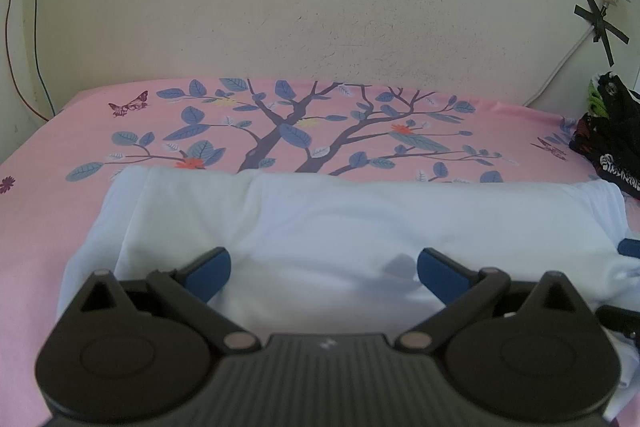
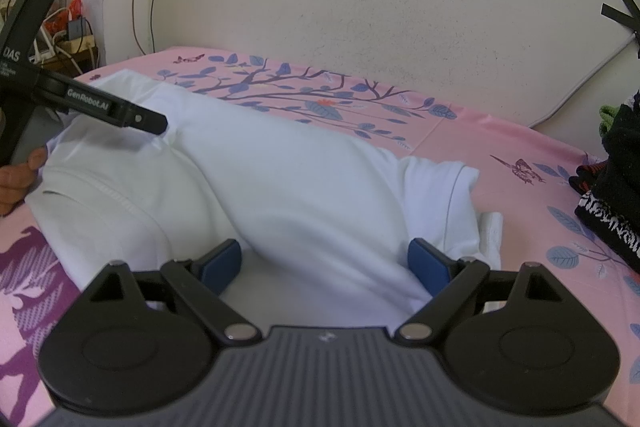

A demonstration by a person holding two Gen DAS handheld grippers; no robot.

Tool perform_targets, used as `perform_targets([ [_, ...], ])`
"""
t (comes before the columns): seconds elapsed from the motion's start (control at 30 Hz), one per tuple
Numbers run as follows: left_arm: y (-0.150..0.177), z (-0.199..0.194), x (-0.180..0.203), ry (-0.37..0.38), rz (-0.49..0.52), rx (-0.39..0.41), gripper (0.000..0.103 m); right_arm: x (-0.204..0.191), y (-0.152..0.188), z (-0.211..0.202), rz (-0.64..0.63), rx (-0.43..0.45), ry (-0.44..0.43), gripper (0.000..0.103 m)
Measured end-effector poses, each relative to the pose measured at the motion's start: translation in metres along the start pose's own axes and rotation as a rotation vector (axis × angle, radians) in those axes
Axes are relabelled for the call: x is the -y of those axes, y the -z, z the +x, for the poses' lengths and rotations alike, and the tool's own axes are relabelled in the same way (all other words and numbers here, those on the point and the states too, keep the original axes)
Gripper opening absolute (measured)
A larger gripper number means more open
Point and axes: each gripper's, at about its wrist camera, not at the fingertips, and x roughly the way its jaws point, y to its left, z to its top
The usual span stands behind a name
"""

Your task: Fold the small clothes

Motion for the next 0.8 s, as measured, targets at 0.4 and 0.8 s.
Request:
perform_targets([
  [0.4,0.0,0.0,0.001,0.001,-0.002,-0.001,0.103,0.0,0.0,0.0,0.0,0.0,0.001,0.083],
  [0.8,0.001,-0.01,-0.007,0.053,-0.06,0.067,0.101,0.067,0.006,-0.065,0.413,0.125,-0.062,0.068],
])
